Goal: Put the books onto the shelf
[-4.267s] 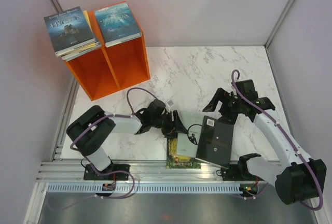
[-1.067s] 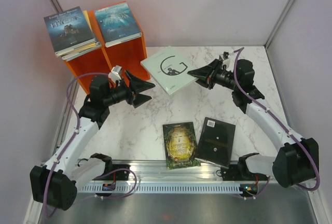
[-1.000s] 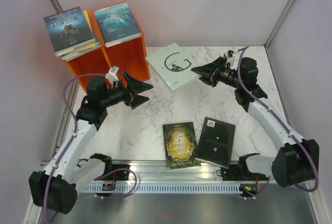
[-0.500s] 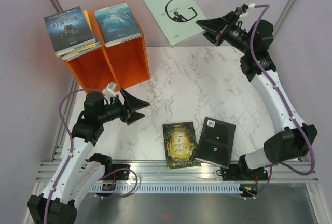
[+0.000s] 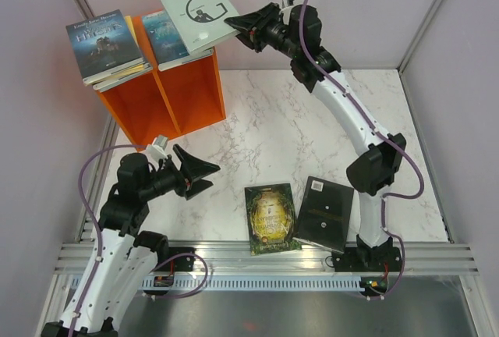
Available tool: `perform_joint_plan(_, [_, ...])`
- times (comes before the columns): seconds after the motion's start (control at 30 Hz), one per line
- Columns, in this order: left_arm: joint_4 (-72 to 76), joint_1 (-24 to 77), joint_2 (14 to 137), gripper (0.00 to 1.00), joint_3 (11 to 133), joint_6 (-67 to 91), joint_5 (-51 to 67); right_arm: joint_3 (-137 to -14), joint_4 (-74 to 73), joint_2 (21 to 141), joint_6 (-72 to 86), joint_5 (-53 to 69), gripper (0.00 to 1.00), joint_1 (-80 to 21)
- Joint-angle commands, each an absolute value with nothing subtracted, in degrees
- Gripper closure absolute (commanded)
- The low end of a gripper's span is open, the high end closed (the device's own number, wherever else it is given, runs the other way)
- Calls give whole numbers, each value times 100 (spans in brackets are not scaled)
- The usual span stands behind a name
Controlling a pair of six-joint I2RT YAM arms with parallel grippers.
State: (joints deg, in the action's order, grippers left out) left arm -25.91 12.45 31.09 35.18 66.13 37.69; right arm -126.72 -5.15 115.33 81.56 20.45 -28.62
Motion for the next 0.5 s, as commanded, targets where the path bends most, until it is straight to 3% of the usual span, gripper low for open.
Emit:
perform_joint_plan(0.0, [-2988,1222,2884,11,3665,6548,3683,-13578,53,11671,8182,1222,100,-2979])
perform_joint_plan(0.47, [-3998,1213,2294,11,3920,6276,3410,-14344,255,12849,8420,387,100,-3779])
